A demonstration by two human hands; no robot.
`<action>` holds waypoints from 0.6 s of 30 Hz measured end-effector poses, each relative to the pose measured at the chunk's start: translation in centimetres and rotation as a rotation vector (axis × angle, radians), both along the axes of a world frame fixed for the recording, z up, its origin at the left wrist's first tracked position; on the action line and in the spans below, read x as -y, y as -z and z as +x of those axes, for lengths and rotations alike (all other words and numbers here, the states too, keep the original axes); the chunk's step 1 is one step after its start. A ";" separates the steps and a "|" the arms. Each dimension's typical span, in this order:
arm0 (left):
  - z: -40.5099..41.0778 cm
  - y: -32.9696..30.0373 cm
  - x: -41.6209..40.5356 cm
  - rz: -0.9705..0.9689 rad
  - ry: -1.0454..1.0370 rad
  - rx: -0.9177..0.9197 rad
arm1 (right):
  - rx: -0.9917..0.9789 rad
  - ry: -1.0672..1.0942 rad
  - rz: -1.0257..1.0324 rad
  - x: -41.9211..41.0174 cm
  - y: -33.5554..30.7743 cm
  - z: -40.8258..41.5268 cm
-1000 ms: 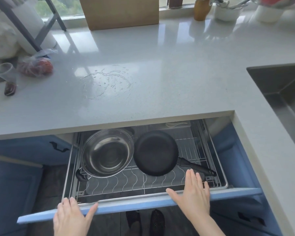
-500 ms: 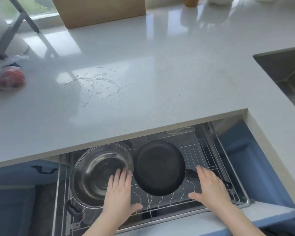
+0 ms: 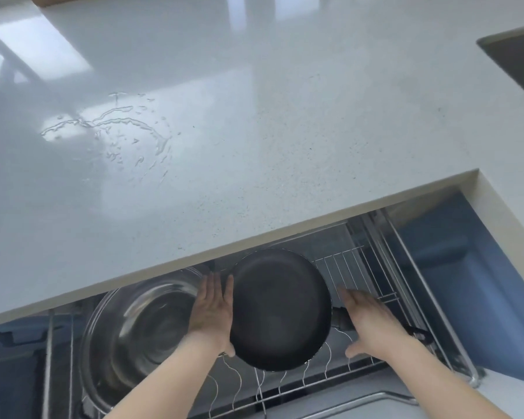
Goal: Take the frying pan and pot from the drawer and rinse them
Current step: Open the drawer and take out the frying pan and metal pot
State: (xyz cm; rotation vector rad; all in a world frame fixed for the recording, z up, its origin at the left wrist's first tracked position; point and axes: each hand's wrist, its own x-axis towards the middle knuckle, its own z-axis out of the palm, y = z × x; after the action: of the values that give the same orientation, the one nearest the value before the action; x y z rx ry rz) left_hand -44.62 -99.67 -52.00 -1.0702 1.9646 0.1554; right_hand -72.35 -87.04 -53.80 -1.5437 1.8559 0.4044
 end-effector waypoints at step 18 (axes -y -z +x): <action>2.0 1.4 0.3 -0.094 0.027 -0.070 | 0.055 0.055 -0.088 1.8 -0.8 2.7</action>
State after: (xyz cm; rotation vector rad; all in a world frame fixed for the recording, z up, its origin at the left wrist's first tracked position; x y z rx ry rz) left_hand -42.63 -100.02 -53.42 -1.1117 2.0658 0.0875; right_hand -69.62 -88.88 -52.97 -1.5420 1.8915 0.2553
